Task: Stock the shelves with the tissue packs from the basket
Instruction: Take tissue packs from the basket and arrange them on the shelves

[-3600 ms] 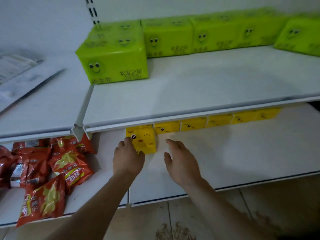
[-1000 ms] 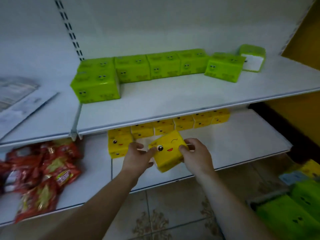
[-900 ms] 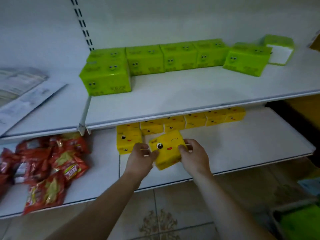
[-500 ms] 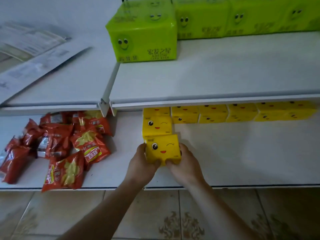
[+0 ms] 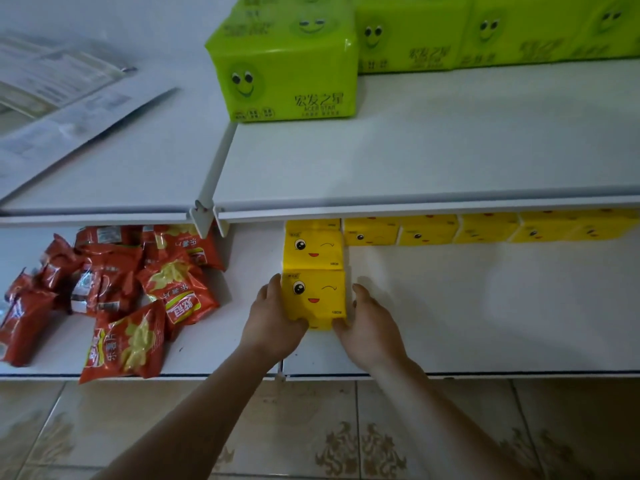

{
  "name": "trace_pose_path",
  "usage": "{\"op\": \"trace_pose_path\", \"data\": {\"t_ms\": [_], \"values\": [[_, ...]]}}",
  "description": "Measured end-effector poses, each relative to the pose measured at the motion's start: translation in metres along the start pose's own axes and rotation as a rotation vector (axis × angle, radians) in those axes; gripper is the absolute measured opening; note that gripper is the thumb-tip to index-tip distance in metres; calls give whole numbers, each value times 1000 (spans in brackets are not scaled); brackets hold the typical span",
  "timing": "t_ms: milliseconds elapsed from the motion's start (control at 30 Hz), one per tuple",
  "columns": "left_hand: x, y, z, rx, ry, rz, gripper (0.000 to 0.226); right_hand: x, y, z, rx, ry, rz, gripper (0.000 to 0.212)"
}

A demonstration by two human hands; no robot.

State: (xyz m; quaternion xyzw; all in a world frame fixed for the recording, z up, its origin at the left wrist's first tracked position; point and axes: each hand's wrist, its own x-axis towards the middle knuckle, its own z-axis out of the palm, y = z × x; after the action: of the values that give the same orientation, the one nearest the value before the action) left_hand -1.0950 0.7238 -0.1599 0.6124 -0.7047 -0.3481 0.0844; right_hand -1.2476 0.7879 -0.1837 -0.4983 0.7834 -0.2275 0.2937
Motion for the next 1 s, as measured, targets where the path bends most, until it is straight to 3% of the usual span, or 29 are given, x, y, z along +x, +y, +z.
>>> {"op": "trace_pose_path", "data": {"t_ms": [67,167,367,700,1000], "values": [[-9,12,-7,94,26,-20,83,-12,1,-16,-6,28,16,64],[-26,40,-13,85,73,23,77,-38,0,-44,38,104,22,65],[-79,139,-9,-66,25,300,63,-100,1,-134,119,357,56,53],[-204,296,19,-313,-326,623,33,-251,34,-285,196,776,243,45],[-339,376,91,-420,-724,864,30,-420,67,-373,-16,938,425,38]]}}
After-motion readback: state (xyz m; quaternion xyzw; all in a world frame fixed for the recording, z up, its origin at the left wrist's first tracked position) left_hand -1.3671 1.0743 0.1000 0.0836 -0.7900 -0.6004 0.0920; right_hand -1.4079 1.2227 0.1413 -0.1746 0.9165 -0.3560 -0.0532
